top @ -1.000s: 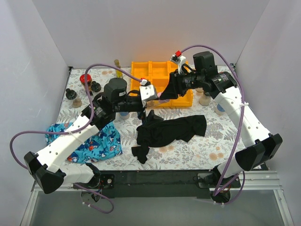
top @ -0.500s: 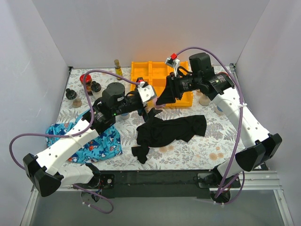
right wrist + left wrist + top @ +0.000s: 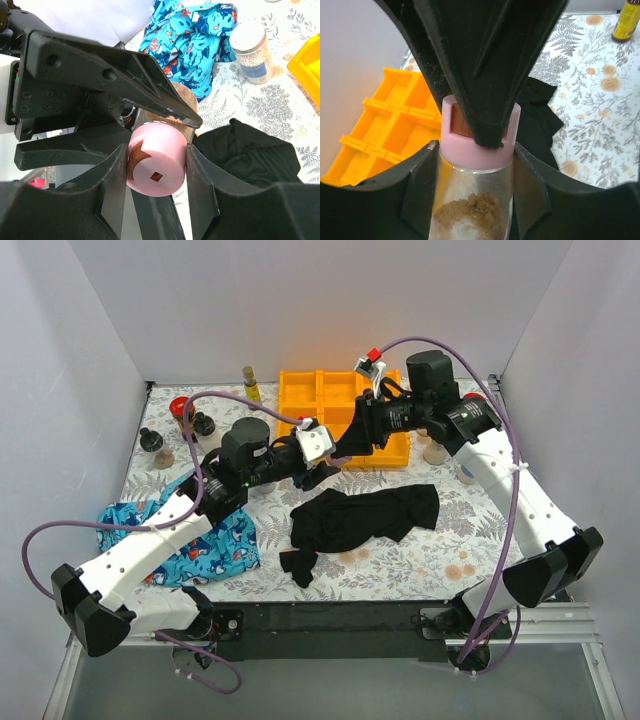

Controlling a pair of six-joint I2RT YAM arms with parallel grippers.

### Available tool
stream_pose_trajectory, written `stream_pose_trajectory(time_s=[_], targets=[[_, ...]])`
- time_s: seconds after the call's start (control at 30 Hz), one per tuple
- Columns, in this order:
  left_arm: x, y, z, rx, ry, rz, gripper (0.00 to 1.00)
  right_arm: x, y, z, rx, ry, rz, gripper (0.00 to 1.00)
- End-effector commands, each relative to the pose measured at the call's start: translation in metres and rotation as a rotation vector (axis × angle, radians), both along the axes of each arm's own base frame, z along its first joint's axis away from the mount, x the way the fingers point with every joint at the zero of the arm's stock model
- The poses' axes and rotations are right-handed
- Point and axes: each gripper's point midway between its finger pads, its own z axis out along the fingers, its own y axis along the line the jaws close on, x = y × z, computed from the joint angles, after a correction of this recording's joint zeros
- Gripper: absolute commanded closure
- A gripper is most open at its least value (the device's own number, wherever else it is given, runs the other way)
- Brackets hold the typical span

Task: Organize the condiment bottles
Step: Place the bottle in the storage box.

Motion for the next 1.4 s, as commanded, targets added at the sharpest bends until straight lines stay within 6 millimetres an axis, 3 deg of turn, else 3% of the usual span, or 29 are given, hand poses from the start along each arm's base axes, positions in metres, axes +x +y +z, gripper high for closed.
stream_pose_trajectory(time_s=[0.0,0.03,0.07,0.1,0.17,0.2,0.37,0.4,0.73,0.83,0.9,0.93,0.97,1.0,1.03,1.07,1.17,1.2,1.3,1.33,1.37], targets=[[0.002,-0.005,0.008,-0.038,0.037,0.012,0.94,-0.004,0.0,0.038,0.133,-0.102,-0.029,0.98],[0.003,-0.006,0.012,-0.052,0.037,0.014,0.97,-0.005,0.0,0.038,0.147,-0.097,-0.04,0.94],[0.003,-0.008,0.015,-0.063,0.044,0.013,0.99,-0.002,0.001,0.029,0.149,-0.091,-0.058,0.83],[0.002,-0.009,0.019,-0.086,0.063,0.018,1.0,-0.004,-0.001,0.04,0.191,-0.125,-0.072,0.8],[0.004,-0.012,0.026,-0.118,0.07,0.021,1.0,-0.002,-0.003,0.033,0.203,-0.134,-0.11,0.71],[0.005,-0.013,0.029,-0.135,0.078,0.026,1.0,-0.003,-0.006,0.043,0.23,-0.179,-0.124,0.66],[0.004,-0.016,0.045,-0.21,0.105,0.031,1.0,-0.005,-0.011,0.044,0.263,-0.225,-0.156,0.38],[0.004,-0.016,0.046,-0.214,0.109,0.031,1.0,-0.006,-0.012,0.044,0.267,-0.228,-0.158,0.37],[0.005,-0.019,0.045,-0.23,0.134,0.034,1.0,0.006,-0.016,0.033,0.228,-0.248,-0.243,0.37],[0.005,-0.019,0.046,-0.244,0.135,0.042,1.0,0.007,-0.013,0.03,0.222,-0.238,-0.239,0.48],[0.006,-0.019,0.047,-0.252,0.135,0.044,1.0,0.009,-0.012,0.029,0.218,-0.235,-0.245,0.67],[0.007,-0.019,0.048,-0.263,0.14,0.049,0.98,0.01,-0.011,0.029,0.218,-0.239,-0.25,0.77],[0.008,-0.019,0.049,-0.269,0.145,0.056,0.86,0.011,-0.012,0.03,0.219,-0.245,-0.258,0.98],[0.009,-0.019,0.049,-0.274,0.15,0.064,0.71,0.013,-0.012,0.031,0.22,-0.249,-0.27,0.99],[0.009,-0.019,0.049,-0.277,0.153,0.066,0.24,0.017,-0.014,0.033,0.222,-0.253,-0.29,0.99],[0.009,-0.018,0.047,-0.274,0.155,0.069,0.02,0.024,-0.016,0.035,0.217,-0.265,-0.333,0.99],[0.01,-0.009,0.039,-0.269,0.149,0.112,0.02,0.044,-0.024,0.046,0.187,-0.303,-0.423,0.99],[0.01,-0.006,0.037,-0.27,0.144,0.126,0.02,0.055,-0.027,0.058,0.186,-0.332,-0.452,0.99],[0.018,0.013,0.029,-0.272,0.118,0.231,0.02,0.091,-0.043,0.047,0.082,-0.346,-0.564,0.99],[0.019,0.018,0.024,-0.262,0.119,0.253,0.02,0.1,-0.047,0.058,0.08,-0.371,-0.588,0.99],[0.023,0.025,0.022,-0.256,0.112,0.296,0.02,0.119,-0.051,0.042,0.017,-0.369,-0.619,0.99]])
